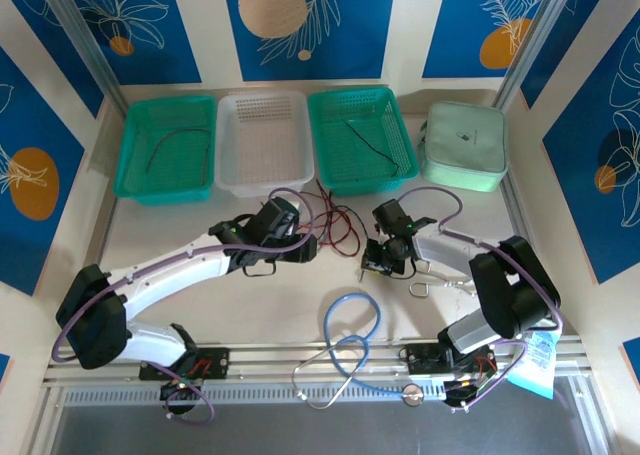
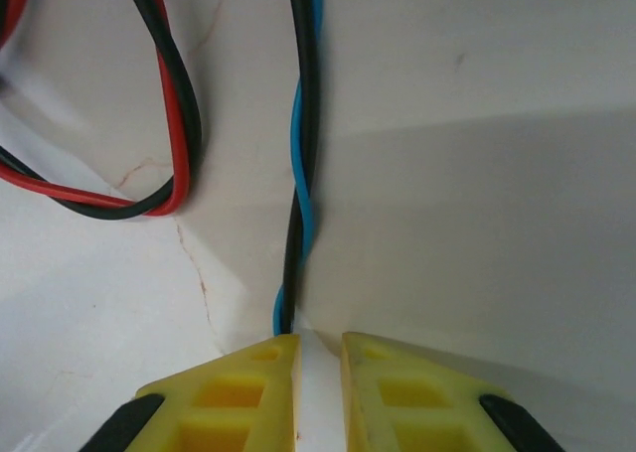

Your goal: Untangle the cables

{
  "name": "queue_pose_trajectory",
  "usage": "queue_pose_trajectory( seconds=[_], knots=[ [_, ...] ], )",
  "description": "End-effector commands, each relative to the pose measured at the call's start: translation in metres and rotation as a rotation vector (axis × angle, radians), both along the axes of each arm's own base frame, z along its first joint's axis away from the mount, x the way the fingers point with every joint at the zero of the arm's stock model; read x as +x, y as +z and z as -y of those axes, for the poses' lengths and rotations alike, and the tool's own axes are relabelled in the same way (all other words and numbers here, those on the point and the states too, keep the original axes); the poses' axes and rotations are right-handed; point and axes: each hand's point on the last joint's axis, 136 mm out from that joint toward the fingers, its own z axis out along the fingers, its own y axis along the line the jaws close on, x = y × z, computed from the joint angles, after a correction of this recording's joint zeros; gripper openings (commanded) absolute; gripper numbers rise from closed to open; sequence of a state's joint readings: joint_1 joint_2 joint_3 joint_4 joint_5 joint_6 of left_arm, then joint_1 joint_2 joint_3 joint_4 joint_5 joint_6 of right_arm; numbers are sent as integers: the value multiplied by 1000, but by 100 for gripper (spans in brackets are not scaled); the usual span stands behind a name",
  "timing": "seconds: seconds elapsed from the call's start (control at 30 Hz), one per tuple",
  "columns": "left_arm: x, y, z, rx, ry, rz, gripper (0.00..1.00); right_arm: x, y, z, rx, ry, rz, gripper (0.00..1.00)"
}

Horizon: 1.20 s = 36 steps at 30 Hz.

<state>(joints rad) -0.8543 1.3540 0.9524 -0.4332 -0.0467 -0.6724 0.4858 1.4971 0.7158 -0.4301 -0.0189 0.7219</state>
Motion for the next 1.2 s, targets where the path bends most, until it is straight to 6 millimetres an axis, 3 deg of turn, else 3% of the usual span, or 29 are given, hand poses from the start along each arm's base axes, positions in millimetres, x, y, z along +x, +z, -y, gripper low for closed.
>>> queue_pose_trajectory(
  seconds=[0.0, 1.17],
  knots=[
    [3, 10, 6, -8, -6, 27, 65, 1, 3, -12, 47, 31, -9, 18],
    [6, 17, 6, 3, -10, 45, 65, -3, 19, -17, 78, 52, 17, 18]
  ],
)
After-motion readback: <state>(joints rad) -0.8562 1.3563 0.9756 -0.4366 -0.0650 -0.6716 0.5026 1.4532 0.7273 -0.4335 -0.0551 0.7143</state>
